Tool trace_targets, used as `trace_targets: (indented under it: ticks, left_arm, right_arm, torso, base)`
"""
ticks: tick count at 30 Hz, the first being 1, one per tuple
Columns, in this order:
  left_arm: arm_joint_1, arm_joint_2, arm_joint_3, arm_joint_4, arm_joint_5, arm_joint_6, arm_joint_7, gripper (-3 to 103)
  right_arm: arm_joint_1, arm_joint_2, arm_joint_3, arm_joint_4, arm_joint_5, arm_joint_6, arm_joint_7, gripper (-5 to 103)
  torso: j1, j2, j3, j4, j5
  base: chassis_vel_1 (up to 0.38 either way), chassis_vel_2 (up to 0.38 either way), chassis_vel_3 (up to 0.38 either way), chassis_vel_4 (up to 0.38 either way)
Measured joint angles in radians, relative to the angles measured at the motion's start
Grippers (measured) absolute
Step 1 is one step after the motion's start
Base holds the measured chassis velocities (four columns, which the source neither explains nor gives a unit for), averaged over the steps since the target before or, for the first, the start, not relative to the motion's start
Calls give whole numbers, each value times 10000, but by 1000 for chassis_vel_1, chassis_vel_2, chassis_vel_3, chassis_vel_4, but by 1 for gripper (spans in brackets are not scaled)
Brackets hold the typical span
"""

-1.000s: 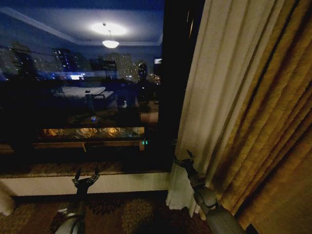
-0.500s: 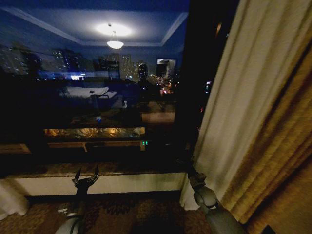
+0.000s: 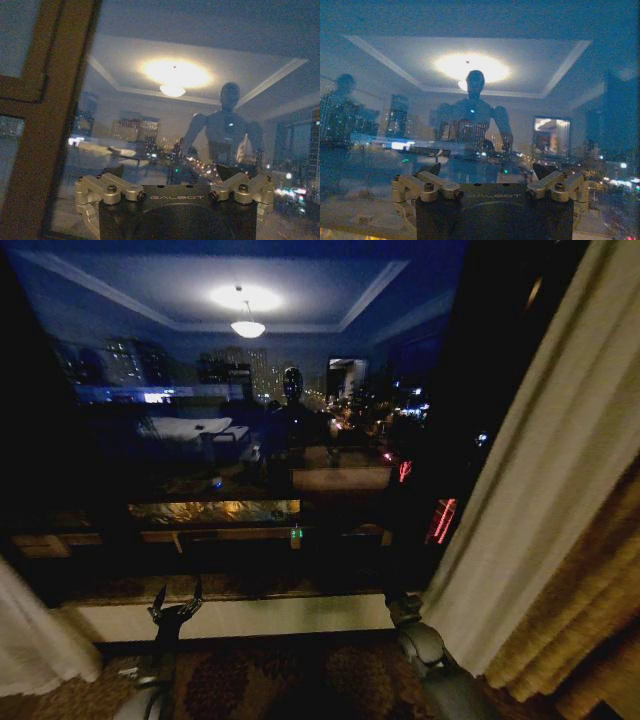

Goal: Open the curtains by pulling them apart, changing their state from closed to fully open.

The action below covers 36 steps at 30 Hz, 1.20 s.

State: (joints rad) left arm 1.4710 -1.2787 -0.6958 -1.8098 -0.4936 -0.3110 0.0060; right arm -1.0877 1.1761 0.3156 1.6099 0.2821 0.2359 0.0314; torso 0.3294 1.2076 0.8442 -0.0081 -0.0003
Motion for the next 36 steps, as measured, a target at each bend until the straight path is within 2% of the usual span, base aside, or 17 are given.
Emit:
trace_targets:
  ticks: [28, 32, 36]
  left_arm:
    - [0, 0, 0, 1, 0, 0, 0, 100]
    - [0, 0, -1, 0, 0, 0, 0, 100]
    - [0, 0, 0, 0, 0, 0, 0, 100]
  right_arm:
    - [0, 0, 0, 0, 0, 0, 0, 100]
    - [0, 0, -1, -1, 0, 0, 1, 100]
    - [0, 0, 0, -1, 0, 1, 1, 100]
  torso:
    - [1, 0, 1, 1, -3]
    - [2, -1, 2, 0, 11]
    - [1, -1, 2, 0, 2]
  base:
    - [359, 356, -352, -349]
    - [375, 362, -373, -346]
    - [330, 325, -314, -345]
